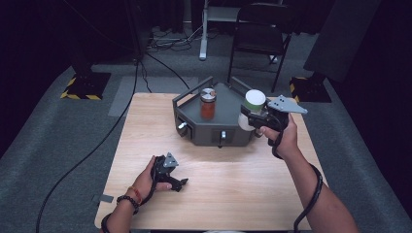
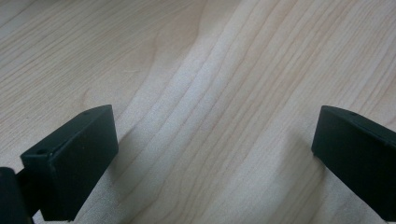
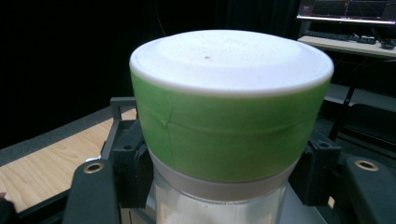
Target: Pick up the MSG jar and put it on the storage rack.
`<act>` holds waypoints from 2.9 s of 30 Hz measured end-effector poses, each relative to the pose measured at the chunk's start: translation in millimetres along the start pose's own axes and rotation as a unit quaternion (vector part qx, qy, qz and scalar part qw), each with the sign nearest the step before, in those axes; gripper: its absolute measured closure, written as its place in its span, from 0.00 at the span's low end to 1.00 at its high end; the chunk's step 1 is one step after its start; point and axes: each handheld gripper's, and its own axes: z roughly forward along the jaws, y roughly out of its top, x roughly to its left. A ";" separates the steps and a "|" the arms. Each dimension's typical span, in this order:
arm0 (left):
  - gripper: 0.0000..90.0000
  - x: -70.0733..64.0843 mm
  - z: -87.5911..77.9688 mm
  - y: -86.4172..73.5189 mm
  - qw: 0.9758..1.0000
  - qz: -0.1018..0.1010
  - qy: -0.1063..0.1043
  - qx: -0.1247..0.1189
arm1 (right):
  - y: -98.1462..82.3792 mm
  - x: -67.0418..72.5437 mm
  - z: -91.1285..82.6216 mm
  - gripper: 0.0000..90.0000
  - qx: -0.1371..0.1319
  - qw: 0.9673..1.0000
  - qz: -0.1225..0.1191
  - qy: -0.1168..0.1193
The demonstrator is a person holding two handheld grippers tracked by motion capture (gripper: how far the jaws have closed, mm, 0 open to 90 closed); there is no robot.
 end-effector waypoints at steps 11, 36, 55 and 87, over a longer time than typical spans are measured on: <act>0.00 0.0 0.0 0.0 1.000 0.000 0.000 0.000 | -2.9 -10.1 27.9 0.38 -0.002 1.000 0.005 -0.010; 0.00 -0.4 -0.1 -0.1 1.000 0.000 0.001 0.000 | -18.6 -12.4 71.2 0.38 0.006 0.999 0.021 -0.028; 0.00 -0.5 -0.1 -0.2 1.000 0.000 0.001 -0.001 | -29.4 -8.9 82.3 0.38 0.013 0.999 0.024 -0.037; 0.00 -0.4 -0.1 -0.1 1.000 0.000 0.001 0.000 | -25.4 -15.3 80.4 0.09 0.033 0.998 0.022 -0.042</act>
